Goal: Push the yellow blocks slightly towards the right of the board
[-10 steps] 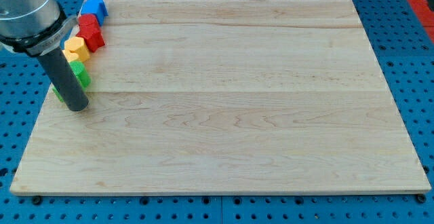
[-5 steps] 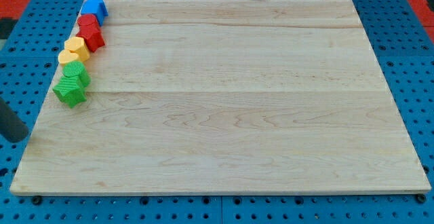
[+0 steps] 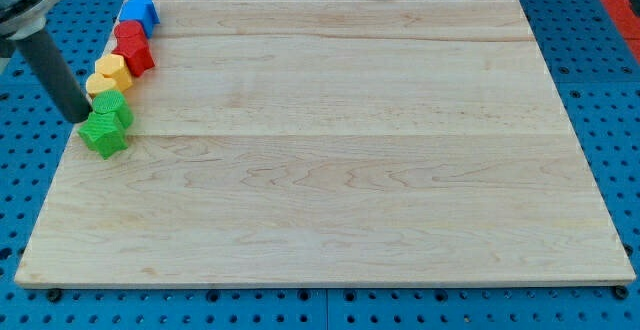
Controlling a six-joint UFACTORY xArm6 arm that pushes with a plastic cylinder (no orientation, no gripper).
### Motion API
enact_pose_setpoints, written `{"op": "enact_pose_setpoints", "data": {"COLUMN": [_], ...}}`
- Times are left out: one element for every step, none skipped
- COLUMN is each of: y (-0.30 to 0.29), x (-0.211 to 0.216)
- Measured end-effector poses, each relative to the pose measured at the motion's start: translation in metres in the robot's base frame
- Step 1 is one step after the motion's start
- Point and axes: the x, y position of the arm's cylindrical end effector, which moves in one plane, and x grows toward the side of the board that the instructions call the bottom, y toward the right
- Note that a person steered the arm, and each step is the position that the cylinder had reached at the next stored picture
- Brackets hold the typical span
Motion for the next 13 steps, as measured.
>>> {"op": "enact_pose_setpoints", "data": {"y": [0.007,-0.01,-0.024,-0.024,-0.02,-0.019,-0.011,-0.002,-0.004,0.011,0.018,-0.016,-0.023], "x": [-0.009,-0.006,-0.009,-0.01,-0.029,-0.048,-0.048,-0.047,-0.047,-0.047,-0.047,-0.046,-0.012]}}
